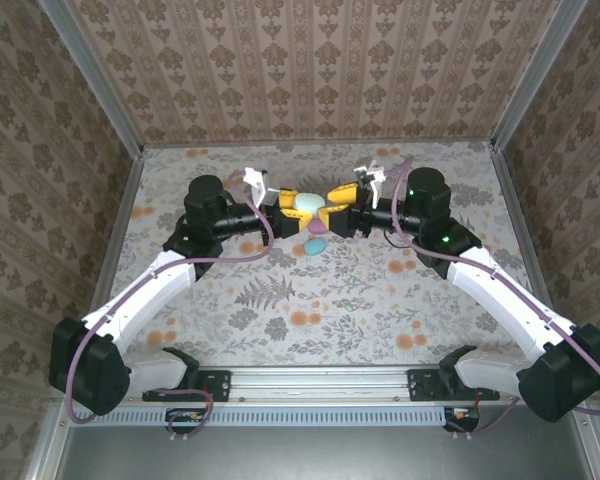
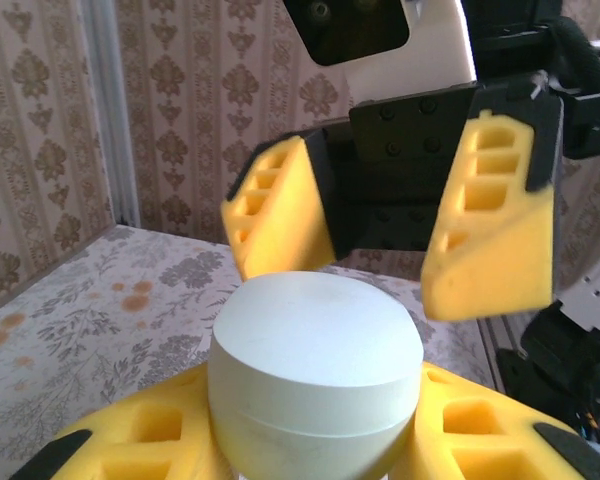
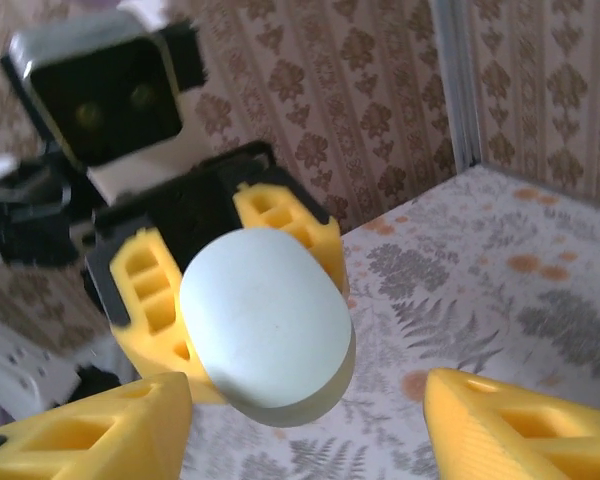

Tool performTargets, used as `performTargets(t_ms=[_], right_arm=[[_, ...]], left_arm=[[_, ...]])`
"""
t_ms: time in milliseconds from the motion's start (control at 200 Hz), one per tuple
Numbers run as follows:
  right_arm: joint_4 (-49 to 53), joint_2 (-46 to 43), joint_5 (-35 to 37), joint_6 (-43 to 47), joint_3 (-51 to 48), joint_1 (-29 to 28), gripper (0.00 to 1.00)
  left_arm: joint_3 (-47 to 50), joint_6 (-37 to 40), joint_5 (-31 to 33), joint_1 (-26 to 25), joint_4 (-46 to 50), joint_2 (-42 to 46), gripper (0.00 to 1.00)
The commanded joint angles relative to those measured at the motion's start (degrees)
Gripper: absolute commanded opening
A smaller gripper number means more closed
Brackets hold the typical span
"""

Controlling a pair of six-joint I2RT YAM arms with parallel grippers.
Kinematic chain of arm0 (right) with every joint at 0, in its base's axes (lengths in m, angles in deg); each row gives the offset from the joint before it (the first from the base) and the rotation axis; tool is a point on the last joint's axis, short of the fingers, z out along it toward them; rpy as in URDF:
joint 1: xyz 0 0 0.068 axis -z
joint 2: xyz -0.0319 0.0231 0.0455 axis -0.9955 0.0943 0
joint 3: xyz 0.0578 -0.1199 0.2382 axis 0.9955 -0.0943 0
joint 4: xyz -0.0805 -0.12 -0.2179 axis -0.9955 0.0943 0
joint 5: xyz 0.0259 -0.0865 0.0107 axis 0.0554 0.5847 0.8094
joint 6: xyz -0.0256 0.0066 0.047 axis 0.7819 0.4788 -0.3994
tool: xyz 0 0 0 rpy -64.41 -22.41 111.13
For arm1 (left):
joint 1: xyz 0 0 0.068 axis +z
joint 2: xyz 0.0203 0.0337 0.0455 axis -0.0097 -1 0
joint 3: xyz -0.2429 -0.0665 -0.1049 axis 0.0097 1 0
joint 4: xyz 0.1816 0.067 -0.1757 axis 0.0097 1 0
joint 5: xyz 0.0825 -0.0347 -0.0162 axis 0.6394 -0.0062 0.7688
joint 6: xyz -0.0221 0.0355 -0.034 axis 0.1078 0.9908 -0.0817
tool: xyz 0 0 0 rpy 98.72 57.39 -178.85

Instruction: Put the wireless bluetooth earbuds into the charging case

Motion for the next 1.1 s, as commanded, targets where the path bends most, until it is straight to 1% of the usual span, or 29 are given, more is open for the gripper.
performTargets(t_ms=[0, 100, 220, 295, 515, 630, 830, 995, 1095], right_arm=[[0.3, 0.3, 2.4, -18.0, 4.1, 0.0, 0.63], [3.8, 1.7, 0.2, -20.5, 6.7, -0.9, 0.64], [8.7, 3.4, -0.7, -18.0, 9.4, -2.6, 0.66], [11.4, 4.4, -0.2, -16.6, 10.7, -3.1, 0.66], [13.5, 4.9, 1.4, -13.7, 11.1, -3.0, 0.65], [18.5, 4.7, 2.9, -10.1, 11.9, -3.0, 0.66], [19.1, 2.9, 7.0, -7.9, 10.6, -2.6, 0.69], [19.2, 2.9, 7.2, -7.5, 10.5, -2.0, 0.70], [18.3, 3.7, 4.5, -8.0, 11.1, -2.0, 0.69]], left_arm=[[2.1, -6.2, 3.7, -0.3, -10.2, 1.5, 0.24], [4.3, -9.2, 6.3, -0.9, -15.1, 1.2, 0.24], [4.8, -10.5, 6.7, -1.2, -16.9, 0.9, 0.24], [4.9, -10.6, 6.6, -1.4, -16.9, 0.9, 0.24], [5.6, -11.7, 6.6, -1.5, -18.4, 1.4, 0.24], [5.6, -12.3, 6.4, -1.6, -19.1, 1.5, 0.24], [5.3, -12.3, 6.0, -1.6, -19.0, 1.7, 0.24], [4.9, -12.3, 5.5, -1.6, -18.8, 1.8, 0.24], [4.8, -12.3, 5.2, -1.6, -18.5, 1.9, 0.24]])
